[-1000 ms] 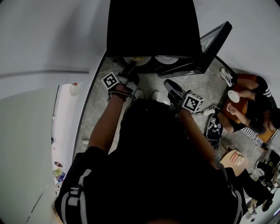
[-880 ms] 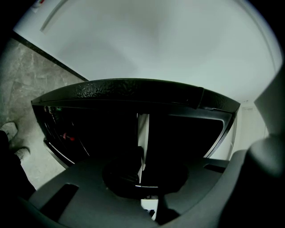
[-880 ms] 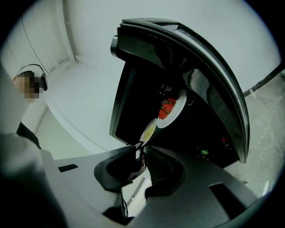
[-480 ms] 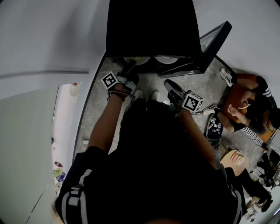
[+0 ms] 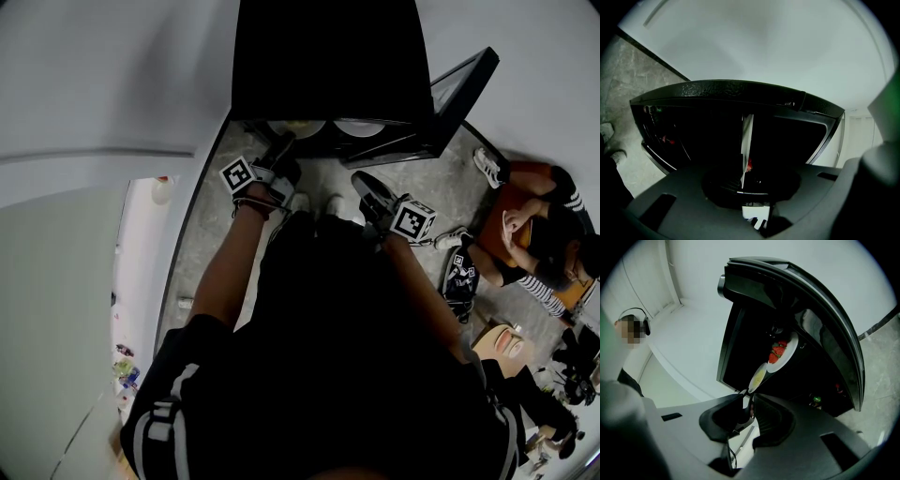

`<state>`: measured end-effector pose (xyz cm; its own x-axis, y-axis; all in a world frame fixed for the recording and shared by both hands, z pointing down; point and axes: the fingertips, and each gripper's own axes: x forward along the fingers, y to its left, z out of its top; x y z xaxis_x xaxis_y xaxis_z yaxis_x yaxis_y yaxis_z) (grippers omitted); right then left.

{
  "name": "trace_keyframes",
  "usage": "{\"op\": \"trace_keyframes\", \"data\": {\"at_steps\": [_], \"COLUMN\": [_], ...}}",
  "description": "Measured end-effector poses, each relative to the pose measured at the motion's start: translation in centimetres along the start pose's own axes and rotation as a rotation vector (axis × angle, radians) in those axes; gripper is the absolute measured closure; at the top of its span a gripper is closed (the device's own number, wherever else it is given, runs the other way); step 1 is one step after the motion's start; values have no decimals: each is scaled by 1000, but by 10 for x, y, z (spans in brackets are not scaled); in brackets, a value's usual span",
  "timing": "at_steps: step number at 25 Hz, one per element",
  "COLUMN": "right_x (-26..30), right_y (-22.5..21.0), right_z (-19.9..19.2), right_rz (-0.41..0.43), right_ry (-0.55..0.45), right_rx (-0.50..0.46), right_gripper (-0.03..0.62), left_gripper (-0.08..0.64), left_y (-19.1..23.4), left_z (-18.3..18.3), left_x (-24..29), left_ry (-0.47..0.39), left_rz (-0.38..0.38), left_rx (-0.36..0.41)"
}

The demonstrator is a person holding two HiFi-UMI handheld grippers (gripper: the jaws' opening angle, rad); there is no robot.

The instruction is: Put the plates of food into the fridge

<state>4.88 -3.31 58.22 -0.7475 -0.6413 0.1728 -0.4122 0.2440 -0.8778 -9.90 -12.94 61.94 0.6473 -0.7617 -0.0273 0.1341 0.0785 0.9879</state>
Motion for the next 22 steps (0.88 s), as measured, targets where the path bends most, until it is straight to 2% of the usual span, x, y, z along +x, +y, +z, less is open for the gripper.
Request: {"op": "trace_keyframes", "data": {"at_steps": [7, 11, 16, 22], "right_x": [-1, -4, -4, 1], "right_y": [1, -1, -1, -1], "right_z": [1, -2, -9, -10], "right_rz": [6, 11, 23, 39], "right_ry": [-2, 4, 24, 40], "right_rx": [11, 9, 1, -4], "right_gripper": [503, 503, 503, 503], "left_gripper": [469, 474, 516, 523], "left_y": [1, -6, -13, -12], "left_z": [-14, -30, -51, -58], "left_x": [-8, -14, -26, -33], "left_ry": [12, 50, 102, 101], "left_rz": [5, -5, -6, 1], "left_rx": [-3, 54, 137, 138]}}
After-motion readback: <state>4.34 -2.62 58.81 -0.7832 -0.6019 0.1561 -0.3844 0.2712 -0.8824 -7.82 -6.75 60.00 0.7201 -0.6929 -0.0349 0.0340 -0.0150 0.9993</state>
